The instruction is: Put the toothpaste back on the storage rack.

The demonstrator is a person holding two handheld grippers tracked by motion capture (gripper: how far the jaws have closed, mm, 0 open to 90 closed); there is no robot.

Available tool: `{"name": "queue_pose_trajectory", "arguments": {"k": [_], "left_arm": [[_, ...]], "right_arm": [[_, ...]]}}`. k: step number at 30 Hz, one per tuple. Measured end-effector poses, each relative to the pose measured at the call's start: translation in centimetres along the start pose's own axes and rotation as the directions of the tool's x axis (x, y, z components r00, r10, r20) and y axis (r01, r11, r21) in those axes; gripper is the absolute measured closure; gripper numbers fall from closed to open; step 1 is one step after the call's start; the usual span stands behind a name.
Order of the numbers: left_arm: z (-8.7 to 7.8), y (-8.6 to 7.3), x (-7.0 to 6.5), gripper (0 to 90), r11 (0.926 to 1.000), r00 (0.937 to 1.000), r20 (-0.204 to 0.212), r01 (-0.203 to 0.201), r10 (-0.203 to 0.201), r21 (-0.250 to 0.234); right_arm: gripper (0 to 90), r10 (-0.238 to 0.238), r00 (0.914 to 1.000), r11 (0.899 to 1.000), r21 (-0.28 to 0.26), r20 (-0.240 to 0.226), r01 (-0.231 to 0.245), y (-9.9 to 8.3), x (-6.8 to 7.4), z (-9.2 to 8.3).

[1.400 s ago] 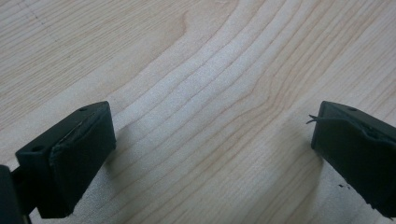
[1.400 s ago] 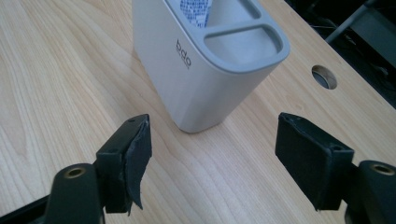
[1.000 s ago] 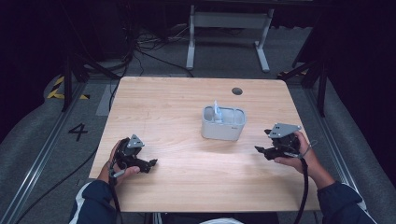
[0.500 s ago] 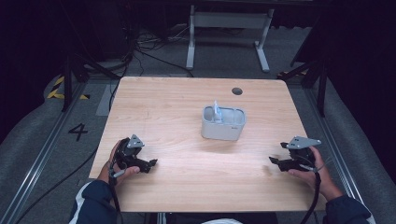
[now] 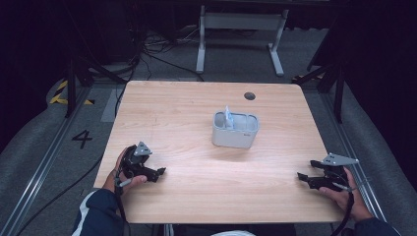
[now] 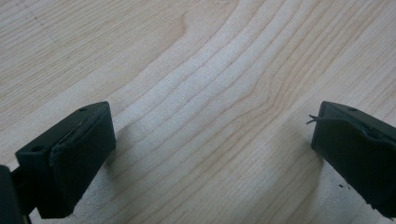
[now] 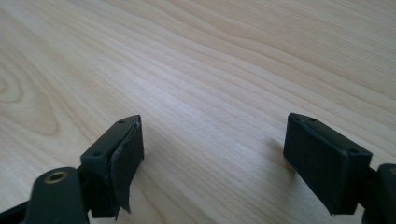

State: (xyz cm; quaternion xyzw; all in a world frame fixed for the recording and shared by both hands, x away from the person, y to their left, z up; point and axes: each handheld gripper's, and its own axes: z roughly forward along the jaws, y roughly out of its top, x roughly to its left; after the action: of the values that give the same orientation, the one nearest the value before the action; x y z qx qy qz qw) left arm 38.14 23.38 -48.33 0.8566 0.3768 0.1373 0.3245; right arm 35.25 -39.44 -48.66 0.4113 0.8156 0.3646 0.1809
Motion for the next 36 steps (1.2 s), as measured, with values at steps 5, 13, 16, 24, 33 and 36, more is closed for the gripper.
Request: {"name": "queue_pose_trajectory", "arguments": {"k": [5,13,16,24,33,36], "left_arm": [[0.03,0.03,0.01,0.1,1.0000,1.0000,-0.001,0.002,-0.002,0.000],[0.09,0.09,-0.04,0.1,1.0000,0.9999,-0.011,0.007,-0.007,-0.003],[0.09,0.09,-0.04,0.1,1.0000,0.9999,-0.012,0.006,-0.006,-0.004],[0.10,0.11,0.02,0.1,1.0000,0.9999,-0.016,-0.001,0.001,-0.006],[0.11,0.13,-0.02,0.1,1.0000,0.9999,-0.014,0.006,-0.006,-0.003],[0.14,0.17,-0.02,0.1,1.0000,0.9999,-0.010,0.010,-0.010,0.000]], "right_arm": [[13.6,0.030,0.9992,0.999,0.012,0.028,-0.030,0.22,0.11,0.31],[13.5,0.026,0.9993,1.000,0.012,0.026,-0.026,0.24,0.07,0.35],[13.5,0.026,0.9993,1.000,0.012,0.028,-0.026,0.24,0.08,0.36],[13.4,0.034,0.9989,0.999,0.013,0.032,-0.034,0.38,0.12,0.47],[13.4,0.030,0.9992,0.999,0.013,0.027,-0.030,0.41,0.07,0.51],[13.5,0.029,0.9992,0.999,0.013,0.027,-0.029,0.41,0.06,0.52]]}}
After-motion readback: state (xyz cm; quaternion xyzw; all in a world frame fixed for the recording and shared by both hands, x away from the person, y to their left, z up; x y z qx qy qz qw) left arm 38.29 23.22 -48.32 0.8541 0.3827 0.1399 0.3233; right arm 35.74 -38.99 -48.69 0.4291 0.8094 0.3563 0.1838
